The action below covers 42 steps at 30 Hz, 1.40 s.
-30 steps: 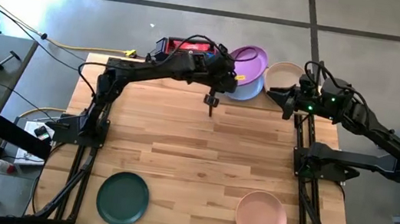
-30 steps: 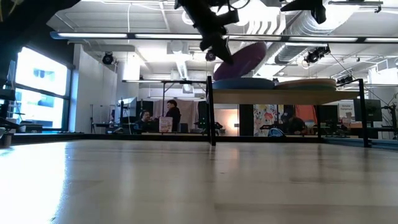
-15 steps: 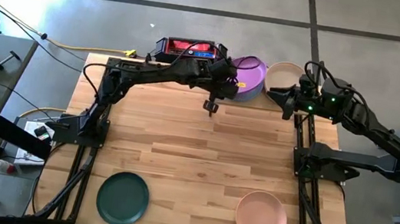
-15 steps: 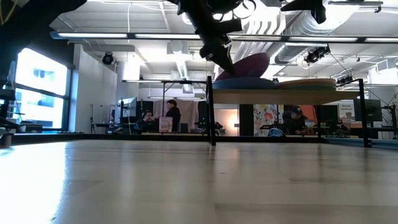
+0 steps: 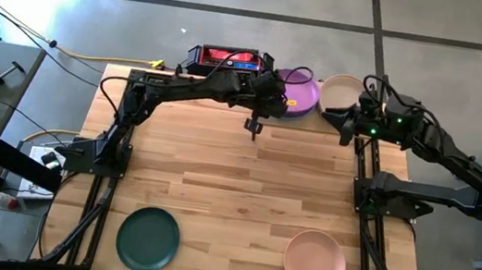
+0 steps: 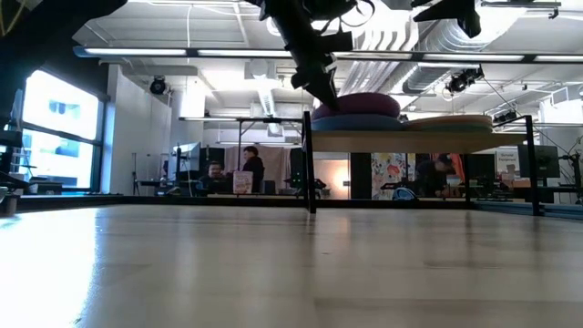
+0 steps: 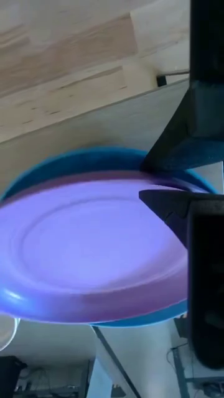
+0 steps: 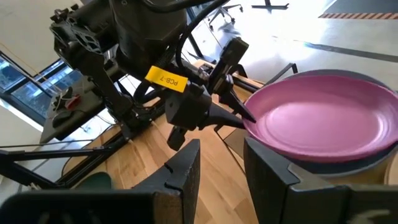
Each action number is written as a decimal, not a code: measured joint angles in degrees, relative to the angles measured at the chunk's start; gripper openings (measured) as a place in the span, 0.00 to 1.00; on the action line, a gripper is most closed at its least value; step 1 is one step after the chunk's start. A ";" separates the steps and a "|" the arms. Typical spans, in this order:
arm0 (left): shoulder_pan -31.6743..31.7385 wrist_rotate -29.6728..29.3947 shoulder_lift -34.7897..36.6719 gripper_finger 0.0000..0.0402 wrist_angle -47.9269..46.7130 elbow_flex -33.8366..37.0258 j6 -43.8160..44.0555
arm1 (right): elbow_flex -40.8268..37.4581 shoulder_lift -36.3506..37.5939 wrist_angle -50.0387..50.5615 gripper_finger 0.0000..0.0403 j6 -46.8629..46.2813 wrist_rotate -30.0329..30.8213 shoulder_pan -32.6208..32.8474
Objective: Place and stack plates onto a shelf
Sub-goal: Stack the purple plate on top of the blue stacked plates on the shelf
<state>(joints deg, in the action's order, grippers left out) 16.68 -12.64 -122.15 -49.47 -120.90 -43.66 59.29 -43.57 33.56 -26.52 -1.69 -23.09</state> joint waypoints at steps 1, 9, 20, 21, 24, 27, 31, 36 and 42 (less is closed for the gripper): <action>-0.10 -0.04 0.00 0.11 -0.07 0.00 0.12 | 0.00 0.00 0.11 0.26 0.00 0.00 0.02; -1.04 -9.49 0.00 0.21 -0.22 0.00 0.92 | 0.00 0.00 0.08 0.26 0.00 0.00 0.00; -1.89 -5.97 0.04 0.21 -0.95 -0.02 7.17 | 0.00 0.02 0.91 0.26 0.00 0.00 0.01; -2.04 -5.23 0.04 0.21 -1.30 -0.03 7.45 | 0.00 0.02 1.10 0.26 -0.02 0.00 0.01; -2.37 -4.13 0.07 0.22 -2.87 -0.07 7.69 | 0.00 0.02 1.46 0.26 -0.02 0.00 0.00; -2.62 -4.18 0.07 0.25 -4.35 -0.07 9.19 | 0.00 0.02 1.46 0.26 -0.02 -0.01 0.00; -2.84 -4.36 0.11 0.27 -3.17 -0.15 10.43 | 0.00 0.02 1.46 0.26 -0.02 -0.48 0.02; -2.88 -4.09 0.24 0.26 0.01 -0.87 10.60 | 0.00 0.02 1.90 0.26 -0.02 -0.54 0.02; -2.84 -3.42 0.07 0.26 -0.13 -0.87 11.58 | 0.00 0.02 3.48 0.26 -0.10 -0.72 0.01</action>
<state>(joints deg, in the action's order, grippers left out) 13.85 -16.06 -122.07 -49.60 -121.78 -32.08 59.29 -43.55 37.04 -26.62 -2.42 -23.08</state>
